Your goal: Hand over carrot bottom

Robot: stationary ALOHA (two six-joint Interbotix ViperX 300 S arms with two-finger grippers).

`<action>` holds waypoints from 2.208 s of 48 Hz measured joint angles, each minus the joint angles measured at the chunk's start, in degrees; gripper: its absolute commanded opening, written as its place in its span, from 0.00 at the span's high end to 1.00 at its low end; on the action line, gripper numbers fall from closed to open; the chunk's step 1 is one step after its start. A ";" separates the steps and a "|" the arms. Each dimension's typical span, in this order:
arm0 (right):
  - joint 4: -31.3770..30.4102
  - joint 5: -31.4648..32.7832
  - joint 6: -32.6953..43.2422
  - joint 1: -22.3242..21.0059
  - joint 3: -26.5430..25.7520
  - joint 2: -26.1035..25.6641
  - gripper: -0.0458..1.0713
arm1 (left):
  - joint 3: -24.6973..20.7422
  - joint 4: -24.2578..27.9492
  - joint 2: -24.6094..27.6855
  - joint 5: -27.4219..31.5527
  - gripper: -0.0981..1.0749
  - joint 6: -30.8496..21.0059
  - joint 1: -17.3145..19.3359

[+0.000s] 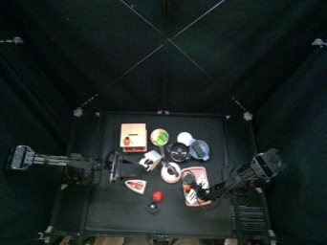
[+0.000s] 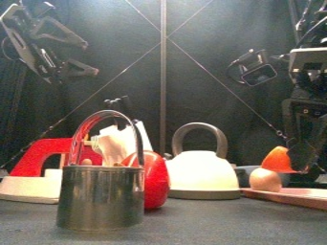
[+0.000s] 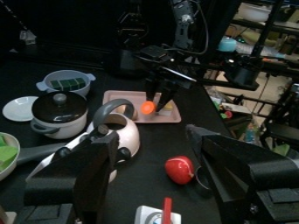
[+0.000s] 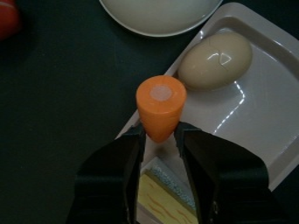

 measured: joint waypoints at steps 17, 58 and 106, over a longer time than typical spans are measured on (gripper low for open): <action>-16.44 -0.26 -0.09 -1.23 -2.46 -3.69 0.32 | -0.53 -7.73 0.35 -0.44 0.09 0.09 0.00; -43.07 -18.37 0.35 -11.78 -9.84 -1.05 0.32 | -10.37 -0.44 18.72 -9.58 0.08 14.59 -4.22; -45.70 -19.42 0.35 -13.18 -11.78 -0.44 0.32 | -16.00 -6.77 28.92 -12.66 0.09 14.59 -2.72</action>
